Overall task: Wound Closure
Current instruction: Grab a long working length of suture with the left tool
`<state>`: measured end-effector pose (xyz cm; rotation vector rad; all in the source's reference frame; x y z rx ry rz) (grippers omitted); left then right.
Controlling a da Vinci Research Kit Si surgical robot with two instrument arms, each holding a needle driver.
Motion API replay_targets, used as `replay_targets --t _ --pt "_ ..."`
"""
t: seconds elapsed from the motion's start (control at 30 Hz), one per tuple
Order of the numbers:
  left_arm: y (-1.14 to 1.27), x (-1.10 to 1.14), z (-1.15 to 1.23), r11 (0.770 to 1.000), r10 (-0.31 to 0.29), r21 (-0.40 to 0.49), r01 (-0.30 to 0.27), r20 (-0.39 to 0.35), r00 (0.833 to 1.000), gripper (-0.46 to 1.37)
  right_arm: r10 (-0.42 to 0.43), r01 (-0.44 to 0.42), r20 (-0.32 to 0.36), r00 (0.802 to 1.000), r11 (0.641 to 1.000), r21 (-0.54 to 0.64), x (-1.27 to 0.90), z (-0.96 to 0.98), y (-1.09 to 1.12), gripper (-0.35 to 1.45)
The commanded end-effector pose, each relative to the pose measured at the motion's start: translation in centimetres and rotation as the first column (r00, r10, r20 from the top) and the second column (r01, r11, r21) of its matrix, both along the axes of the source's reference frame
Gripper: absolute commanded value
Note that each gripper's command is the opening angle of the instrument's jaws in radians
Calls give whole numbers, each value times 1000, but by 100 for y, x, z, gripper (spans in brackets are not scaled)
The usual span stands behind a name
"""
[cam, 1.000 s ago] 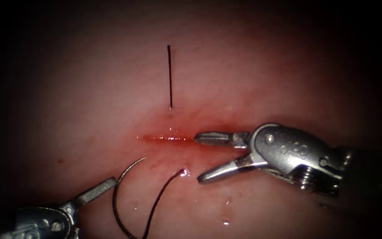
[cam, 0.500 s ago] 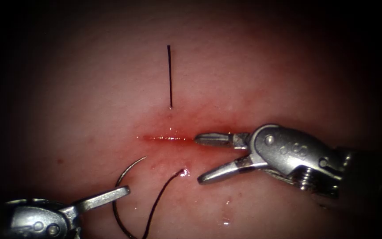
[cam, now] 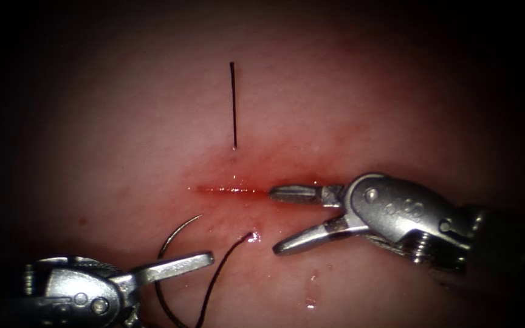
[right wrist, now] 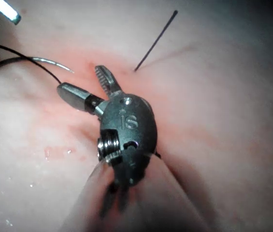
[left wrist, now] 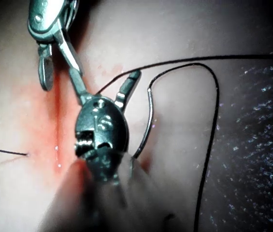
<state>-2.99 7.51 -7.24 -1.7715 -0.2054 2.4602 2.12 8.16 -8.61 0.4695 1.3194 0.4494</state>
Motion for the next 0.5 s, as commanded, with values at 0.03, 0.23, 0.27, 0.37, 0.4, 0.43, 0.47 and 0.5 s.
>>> replay_targets --t 0.03,0.23,0.27,0.37,0.4,0.43,0.47,0.5 --pt "0 -2 0 1000 5 -1 -5 5 1000 72 0 0 0 1000 1000 0 0 0 0 61" --pt "1 -8 1 1000 25 -1 -25 12 1000 59 2 -2 2 1000 1000 0 -1 0 0 61" --pt "0 -7 0 1000 28 -1 -28 11 1000 52 2 -2 2 1000 1000 0 -1 0 0 61" --pt "0 -6 0 999 40 -11 -40 8 999 -13 2 -2 1 1000 1000 0 -1 0 0 61" --pt "0 -6 0 999 38 -17 -38 4 999 -35 2 -2 1 1000 1000 0 -1 0 0 61" --pt "1 -6 0 999 32 -26 -32 -3 999 -35 2 -2 1 1000 1000 0 -1 -1 0 61" --pt "3 -5 0 999 30 -44 -30 -10 1000 -35 2 -2 1 1000 1000 0 -1 -1 0 61" --pt "5 -5 -1 998 33 -55 -34 -13 999 -35 2 -2 1 1000 1000 0 -1 -1 0 61"
